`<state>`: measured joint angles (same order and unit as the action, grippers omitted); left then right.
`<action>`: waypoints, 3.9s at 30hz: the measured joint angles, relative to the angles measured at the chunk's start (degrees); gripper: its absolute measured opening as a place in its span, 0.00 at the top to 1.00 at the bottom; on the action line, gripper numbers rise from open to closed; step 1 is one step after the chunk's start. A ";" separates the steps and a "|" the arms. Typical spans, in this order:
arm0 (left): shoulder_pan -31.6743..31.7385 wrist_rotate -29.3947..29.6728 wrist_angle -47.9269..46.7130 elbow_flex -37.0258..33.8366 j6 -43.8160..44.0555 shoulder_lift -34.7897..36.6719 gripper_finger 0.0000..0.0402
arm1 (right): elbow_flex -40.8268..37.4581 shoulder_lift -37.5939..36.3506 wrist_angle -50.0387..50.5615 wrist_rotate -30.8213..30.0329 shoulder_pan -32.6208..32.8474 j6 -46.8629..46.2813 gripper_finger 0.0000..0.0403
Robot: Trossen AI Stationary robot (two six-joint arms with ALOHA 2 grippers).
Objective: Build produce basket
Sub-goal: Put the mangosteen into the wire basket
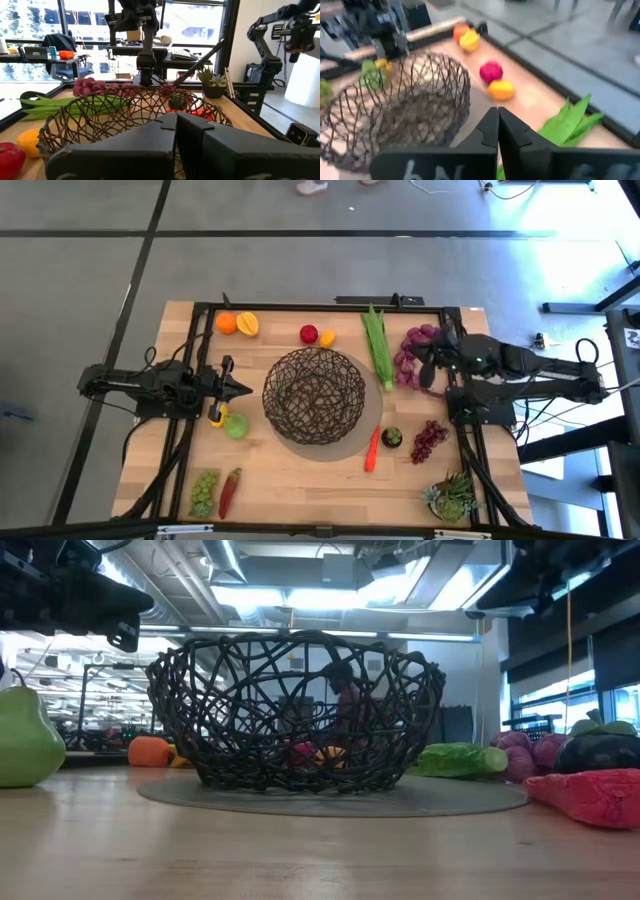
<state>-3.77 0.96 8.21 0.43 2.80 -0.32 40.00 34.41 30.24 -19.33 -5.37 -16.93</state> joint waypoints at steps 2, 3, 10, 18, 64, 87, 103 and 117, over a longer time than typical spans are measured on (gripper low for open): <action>0.00 0.01 -0.01 0.00 -0.01 0.02 1.00 | 2.88 2.82 3.14 1.71 -0.02 -1.39 1.00; 0.00 0.01 0.01 0.02 0.01 0.02 1.00 | 4.40 4.15 4.75 2.73 0.00 -2.12 1.00; 0.00 1.71 0.06 0.02 -0.41 0.02 1.00 | 12.19 11.94 12.93 12.22 0.00 -2.33 1.00; 0.00 4.51 0.13 1.84 -3.67 0.02 1.00 | 17.98 18.07 19.18 13.51 0.00 -4.04 1.00; 0.00 7.98 -50.00 46.51 17.71 -33.81 1.00 | 34.26 31.82 45.06 32.10 0.21 2.91 0.70; 0.00 3.38 -51.45 50.75 11.87 -37.94 1.00 | 30.70 50.81 40.79 34.04 15.21 14.36 0.71; 0.00 4.03 -52.82 54.25 8.42 -39.41 1.00 | 30.68 57.63 36.47 36.28 17.31 14.45 0.71; 0.00 3.59 -52.79 54.25 2.69 -39.39 1.00 | 30.68 63.16 36.67 37.50 17.44 14.30 0.71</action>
<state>-3.77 4.56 -44.58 54.68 5.49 -39.70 70.67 97.57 66.91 18.17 12.08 -2.63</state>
